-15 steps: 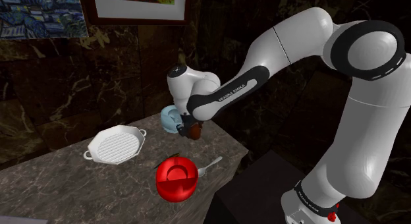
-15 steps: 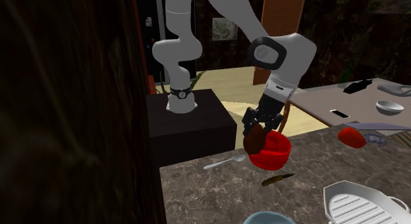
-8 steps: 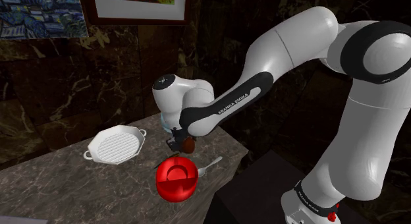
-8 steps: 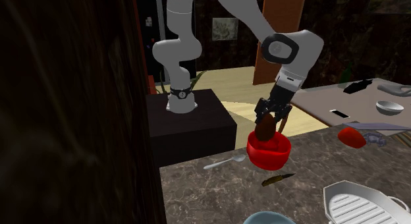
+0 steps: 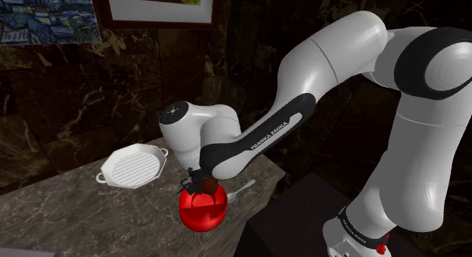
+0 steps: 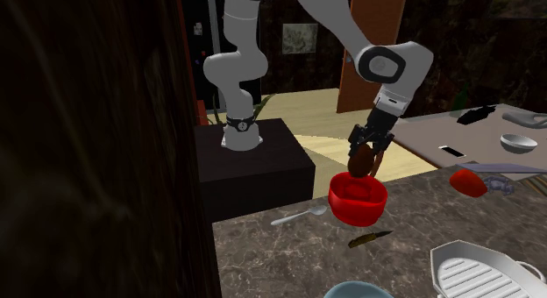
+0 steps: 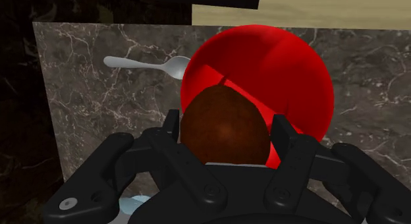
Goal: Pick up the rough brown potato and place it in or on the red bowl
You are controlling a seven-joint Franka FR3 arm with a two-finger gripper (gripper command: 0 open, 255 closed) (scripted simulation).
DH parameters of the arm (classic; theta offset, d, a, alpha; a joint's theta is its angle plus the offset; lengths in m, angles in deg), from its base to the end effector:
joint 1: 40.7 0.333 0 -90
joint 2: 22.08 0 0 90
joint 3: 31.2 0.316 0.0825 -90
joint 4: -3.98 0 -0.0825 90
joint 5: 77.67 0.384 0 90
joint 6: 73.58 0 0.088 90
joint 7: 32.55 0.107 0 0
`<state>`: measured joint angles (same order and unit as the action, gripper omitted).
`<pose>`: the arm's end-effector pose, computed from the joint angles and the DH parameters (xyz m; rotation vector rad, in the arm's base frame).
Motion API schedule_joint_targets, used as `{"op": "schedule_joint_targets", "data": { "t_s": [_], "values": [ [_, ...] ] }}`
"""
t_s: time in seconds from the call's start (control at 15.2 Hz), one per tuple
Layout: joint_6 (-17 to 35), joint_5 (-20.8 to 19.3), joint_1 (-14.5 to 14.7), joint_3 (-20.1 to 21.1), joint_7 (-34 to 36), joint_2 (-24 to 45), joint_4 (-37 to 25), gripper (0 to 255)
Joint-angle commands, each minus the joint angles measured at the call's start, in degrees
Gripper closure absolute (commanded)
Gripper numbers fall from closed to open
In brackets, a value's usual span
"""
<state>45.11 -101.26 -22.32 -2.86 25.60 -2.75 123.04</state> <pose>0.3949 0.3860 0.2625 2.8146 0.0740 -0.0537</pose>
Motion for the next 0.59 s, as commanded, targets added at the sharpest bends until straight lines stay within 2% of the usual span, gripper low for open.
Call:
{"op": "schedule_joint_targets", "data": {
  "t_s": [0.0,0.53],
  "values": [
    [0.94,-0.78,0.28,-0.33,0.74,1.19,0.02,255],
    [5.0,-4.15,1.41,-1.99,3.53,6.06,0.18,255]
  ]
}}
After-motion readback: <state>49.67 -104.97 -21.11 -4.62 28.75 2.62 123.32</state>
